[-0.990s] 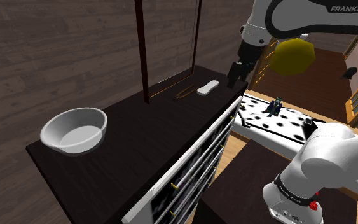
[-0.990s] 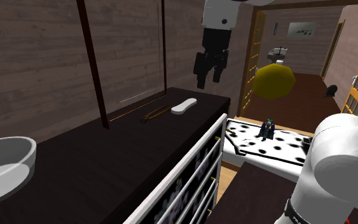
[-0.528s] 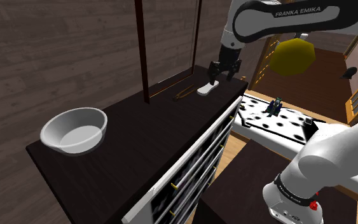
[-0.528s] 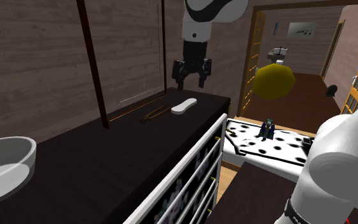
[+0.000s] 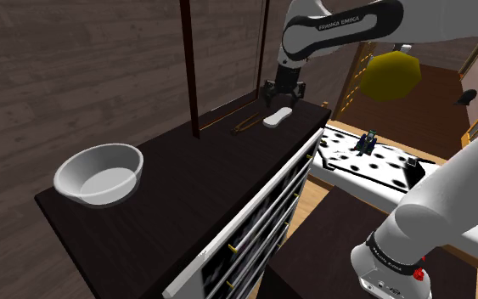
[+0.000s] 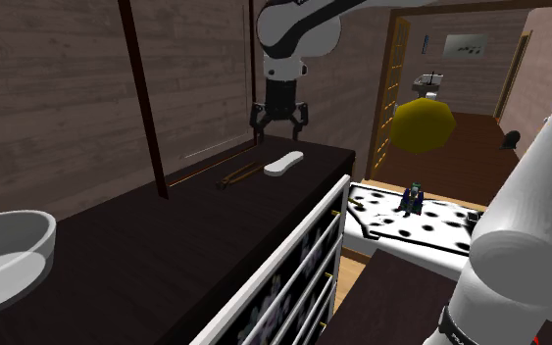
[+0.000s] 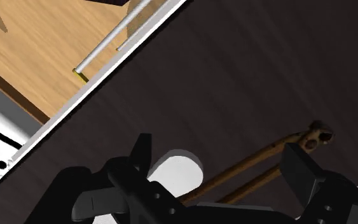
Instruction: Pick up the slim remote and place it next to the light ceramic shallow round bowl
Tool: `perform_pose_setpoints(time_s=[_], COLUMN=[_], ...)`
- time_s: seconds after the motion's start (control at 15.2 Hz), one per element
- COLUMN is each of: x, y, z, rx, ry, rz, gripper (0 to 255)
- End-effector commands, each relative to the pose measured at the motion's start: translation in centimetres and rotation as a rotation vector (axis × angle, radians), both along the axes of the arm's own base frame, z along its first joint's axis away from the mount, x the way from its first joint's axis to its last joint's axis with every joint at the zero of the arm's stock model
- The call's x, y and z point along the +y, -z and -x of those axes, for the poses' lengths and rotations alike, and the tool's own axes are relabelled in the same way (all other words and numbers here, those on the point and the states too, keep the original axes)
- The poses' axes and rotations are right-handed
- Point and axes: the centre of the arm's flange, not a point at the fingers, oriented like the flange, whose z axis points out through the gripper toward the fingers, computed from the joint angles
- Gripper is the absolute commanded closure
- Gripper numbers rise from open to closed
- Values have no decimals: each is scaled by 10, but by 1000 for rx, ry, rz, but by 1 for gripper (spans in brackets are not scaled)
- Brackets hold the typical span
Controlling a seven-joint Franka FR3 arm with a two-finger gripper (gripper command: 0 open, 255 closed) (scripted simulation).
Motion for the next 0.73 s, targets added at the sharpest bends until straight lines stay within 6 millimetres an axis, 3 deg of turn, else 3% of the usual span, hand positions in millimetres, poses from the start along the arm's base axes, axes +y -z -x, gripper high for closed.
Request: perform_pose_setpoints(time_s=[0.0,0.66], x=[-16,-117], y=[12,68], z=[-19,-88], rx=[4,28], ry=[88,506], rz=[-6,-34], gripper=[0,0])
